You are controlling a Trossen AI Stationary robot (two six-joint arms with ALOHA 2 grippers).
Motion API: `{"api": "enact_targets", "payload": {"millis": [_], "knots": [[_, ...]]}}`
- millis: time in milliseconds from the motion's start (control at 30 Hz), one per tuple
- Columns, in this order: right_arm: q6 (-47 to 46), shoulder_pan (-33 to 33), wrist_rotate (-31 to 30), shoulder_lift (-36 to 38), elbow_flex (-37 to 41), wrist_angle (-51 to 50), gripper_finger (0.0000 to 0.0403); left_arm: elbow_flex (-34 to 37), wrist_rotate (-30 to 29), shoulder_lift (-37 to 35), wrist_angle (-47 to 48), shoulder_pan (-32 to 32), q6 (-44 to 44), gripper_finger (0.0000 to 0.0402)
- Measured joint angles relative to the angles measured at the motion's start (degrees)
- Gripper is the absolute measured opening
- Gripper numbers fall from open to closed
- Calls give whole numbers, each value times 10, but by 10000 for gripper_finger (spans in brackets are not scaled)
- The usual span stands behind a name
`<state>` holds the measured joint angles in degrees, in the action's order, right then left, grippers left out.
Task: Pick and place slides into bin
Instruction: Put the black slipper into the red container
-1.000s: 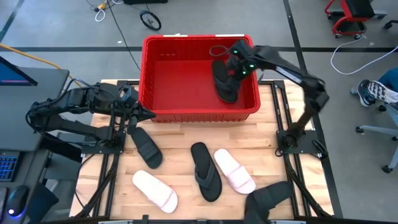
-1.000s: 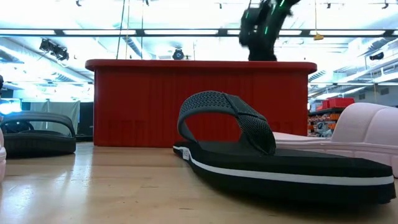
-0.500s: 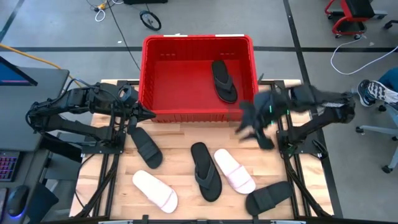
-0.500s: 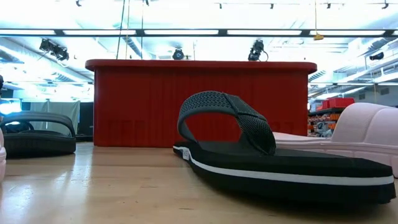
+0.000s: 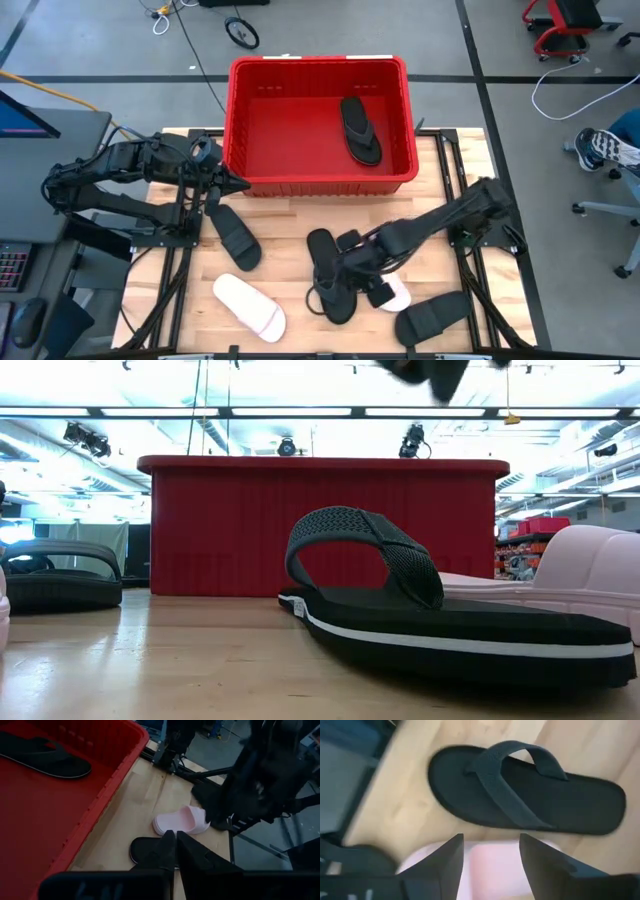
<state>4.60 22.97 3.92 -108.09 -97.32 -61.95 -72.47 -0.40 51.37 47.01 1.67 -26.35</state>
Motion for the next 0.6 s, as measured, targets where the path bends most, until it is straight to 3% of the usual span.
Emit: {"api": "enact_targets", "payload": {"millis": [133, 433, 600], "knots": [[58, -1, -1, -46, 0, 54, 202, 0, 0, 0, 9, 0, 13, 15], [58, -24, -3, -113, 0, 156, 202, 0, 0, 0, 30, 0, 30, 20], [53, -31, 42, -132, 0, 156, 202, 0, 0, 0, 39, 0, 30, 23]]}}
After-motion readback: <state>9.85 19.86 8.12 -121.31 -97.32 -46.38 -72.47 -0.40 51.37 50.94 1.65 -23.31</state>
